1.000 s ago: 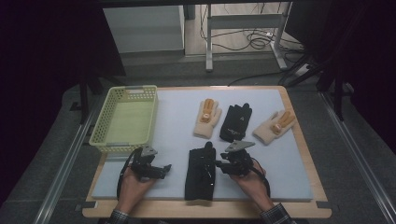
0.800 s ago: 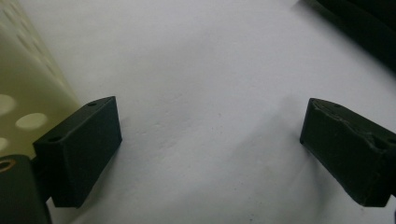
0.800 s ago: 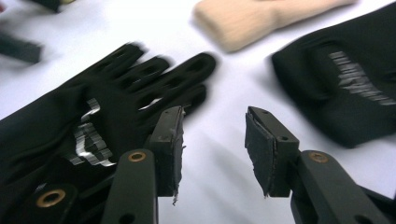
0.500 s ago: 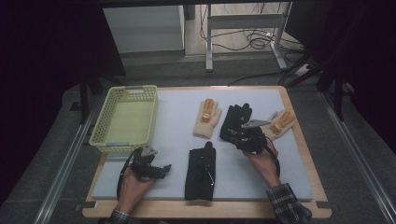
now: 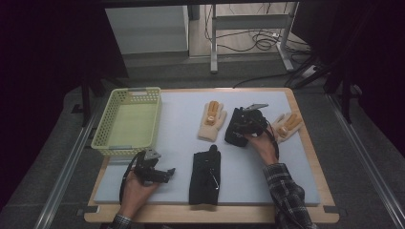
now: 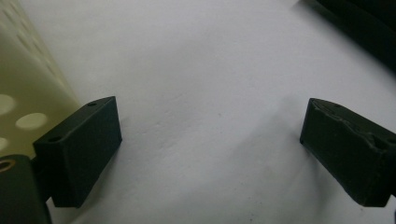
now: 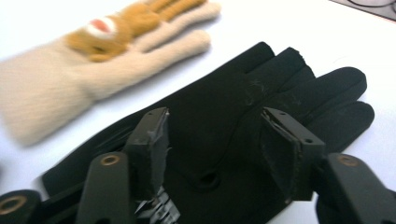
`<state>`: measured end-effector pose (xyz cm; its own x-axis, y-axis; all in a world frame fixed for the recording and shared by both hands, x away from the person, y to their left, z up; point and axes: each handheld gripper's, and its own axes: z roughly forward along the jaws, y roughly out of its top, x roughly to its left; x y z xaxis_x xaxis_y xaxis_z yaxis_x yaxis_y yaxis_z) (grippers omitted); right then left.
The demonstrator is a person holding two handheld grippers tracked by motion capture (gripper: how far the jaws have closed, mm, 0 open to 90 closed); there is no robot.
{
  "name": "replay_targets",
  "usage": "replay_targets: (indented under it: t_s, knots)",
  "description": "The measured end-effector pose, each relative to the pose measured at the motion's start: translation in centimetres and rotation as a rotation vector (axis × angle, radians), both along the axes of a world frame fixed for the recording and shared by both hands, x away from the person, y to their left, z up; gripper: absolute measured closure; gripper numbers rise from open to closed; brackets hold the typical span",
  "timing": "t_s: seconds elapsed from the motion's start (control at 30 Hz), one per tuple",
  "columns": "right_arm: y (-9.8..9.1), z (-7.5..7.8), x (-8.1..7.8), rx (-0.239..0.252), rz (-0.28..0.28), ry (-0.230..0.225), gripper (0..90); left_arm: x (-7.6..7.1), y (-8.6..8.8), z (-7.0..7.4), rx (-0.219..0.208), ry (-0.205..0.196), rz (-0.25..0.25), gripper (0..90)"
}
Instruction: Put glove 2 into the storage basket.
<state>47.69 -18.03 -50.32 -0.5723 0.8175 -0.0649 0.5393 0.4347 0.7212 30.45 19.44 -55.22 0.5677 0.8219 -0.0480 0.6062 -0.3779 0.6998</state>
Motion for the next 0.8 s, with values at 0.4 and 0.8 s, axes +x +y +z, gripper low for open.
replay_targets:
  t_s: [0.4,0.8]
  knots:
    - [-1.1,-2.0,1.4,0.074,-0.086,0.032,77.2,0.0,0.0,0.0,-0.001,-0.001,0.000,5.2]
    - [-1.1,-0.7,0.0,0.027,-0.044,-0.006,83.3,0.0,0.0,0.0,0.002,0.001,-0.001,5.2]
